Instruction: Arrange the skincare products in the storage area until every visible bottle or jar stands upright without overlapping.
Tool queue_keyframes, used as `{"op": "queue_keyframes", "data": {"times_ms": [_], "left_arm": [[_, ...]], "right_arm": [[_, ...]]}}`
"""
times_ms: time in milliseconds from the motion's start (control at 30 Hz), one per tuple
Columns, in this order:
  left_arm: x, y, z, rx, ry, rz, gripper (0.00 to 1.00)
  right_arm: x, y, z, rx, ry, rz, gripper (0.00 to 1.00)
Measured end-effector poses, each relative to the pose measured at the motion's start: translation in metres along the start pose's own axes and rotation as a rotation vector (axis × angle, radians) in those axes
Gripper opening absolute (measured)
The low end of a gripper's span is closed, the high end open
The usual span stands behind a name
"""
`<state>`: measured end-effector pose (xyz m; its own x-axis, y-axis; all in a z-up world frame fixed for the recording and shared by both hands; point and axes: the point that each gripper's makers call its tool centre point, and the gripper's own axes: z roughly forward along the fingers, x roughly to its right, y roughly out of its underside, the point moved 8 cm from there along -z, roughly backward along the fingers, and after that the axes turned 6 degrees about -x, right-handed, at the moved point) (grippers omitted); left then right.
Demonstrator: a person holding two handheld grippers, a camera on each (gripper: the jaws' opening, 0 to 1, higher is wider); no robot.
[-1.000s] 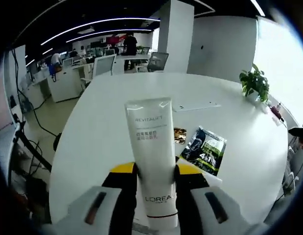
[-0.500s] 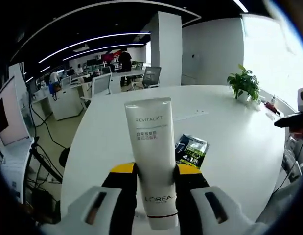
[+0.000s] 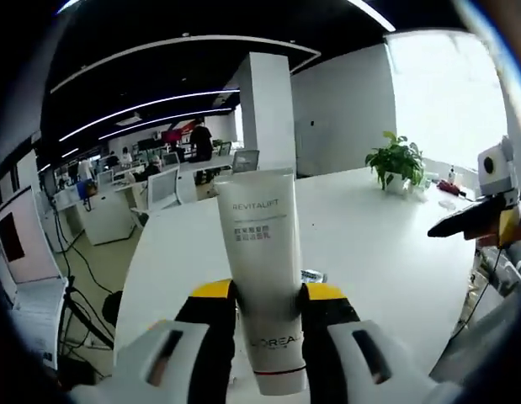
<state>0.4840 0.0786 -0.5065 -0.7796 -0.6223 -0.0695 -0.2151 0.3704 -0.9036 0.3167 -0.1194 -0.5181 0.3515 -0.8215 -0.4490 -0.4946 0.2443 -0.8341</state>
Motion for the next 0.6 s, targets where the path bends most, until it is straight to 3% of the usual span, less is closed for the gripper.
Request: {"op": "queue_keyframes", "data": {"times_ms": [133, 233, 600], "left_arm": [[0.015, -0.013, -0.010, 0.037, 0.031, 0.021, 0.31], [0.024, -0.018, -0.015, 0.054, 0.044, 0.044, 0.31], [0.050, -0.035, -0.034, 0.108, 0.087, 0.091, 0.31]], "right_arm": [[-0.010, -0.009, 0.004, -0.004, -0.025, -0.034, 0.79], [-0.020, -0.020, 0.005, 0.042, -0.059, -0.023, 0.80], [-0.035, -0.044, 0.019, 0.118, -0.075, 0.012, 0.69]]}}
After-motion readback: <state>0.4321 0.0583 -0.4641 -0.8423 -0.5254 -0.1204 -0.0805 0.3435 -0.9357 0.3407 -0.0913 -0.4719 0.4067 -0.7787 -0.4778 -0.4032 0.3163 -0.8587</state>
